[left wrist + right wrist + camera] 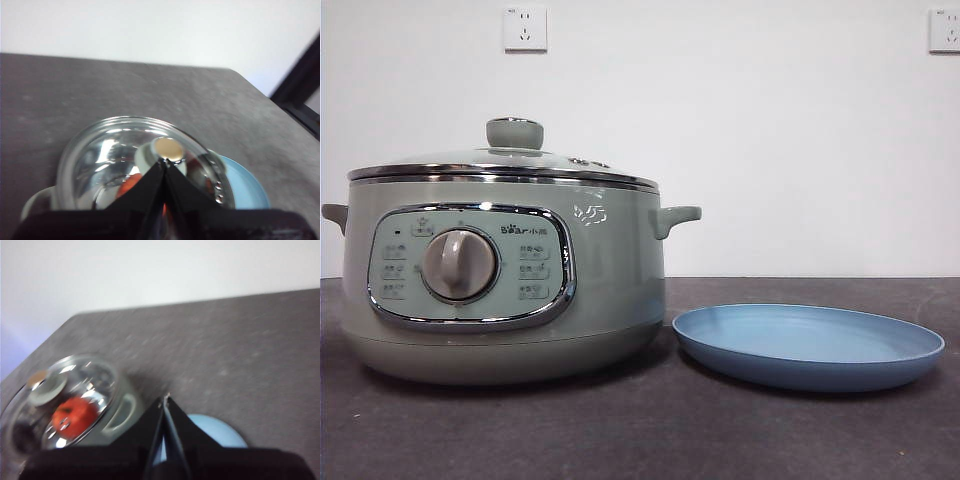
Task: Take the pumpkin out from the steamer,put the pumpkin in the blue plate,close the lid
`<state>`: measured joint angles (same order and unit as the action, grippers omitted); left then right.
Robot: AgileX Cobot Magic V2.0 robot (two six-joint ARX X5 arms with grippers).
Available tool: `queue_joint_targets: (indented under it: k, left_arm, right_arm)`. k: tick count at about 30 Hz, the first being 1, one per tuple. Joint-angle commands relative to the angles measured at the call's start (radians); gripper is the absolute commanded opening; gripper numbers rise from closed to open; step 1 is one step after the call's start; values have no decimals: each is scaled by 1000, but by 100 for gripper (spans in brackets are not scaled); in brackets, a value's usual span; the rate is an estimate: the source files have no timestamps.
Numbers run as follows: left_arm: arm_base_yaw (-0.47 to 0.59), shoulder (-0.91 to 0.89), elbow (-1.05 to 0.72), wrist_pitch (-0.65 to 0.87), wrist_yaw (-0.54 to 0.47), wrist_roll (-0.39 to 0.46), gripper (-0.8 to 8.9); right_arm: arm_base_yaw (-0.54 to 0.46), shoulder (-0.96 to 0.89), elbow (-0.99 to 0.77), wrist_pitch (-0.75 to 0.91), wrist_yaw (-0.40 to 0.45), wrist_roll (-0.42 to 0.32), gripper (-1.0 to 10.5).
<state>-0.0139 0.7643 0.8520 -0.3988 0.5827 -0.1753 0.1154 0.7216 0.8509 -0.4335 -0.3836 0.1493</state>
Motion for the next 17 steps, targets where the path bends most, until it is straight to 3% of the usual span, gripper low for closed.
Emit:
queue_joint_targets:
  k: [1, 4, 8, 9, 17]
  left_arm:
    - [-1, 17, 38, -15, 28, 27, 0]
    - [-3, 27, 54, -11, 27, 27, 23]
    - [-9, 32, 54, -10, 19, 19, 394]
    - [-9, 33, 54, -12, 19, 18, 434]
    - [-68, 95, 64, 0, 18, 11, 439]
  right_arm:
    - [-2, 29, 36, -21, -32, -63, 52]
    - [-2, 53, 44, -19, -35, -61, 238]
    - [-2, 72, 44, -28, -28, -55, 445]
    - [-2, 75, 44, -29, -26, -47, 473]
    - [-2, 77, 44, -34, -30, -34, 481]
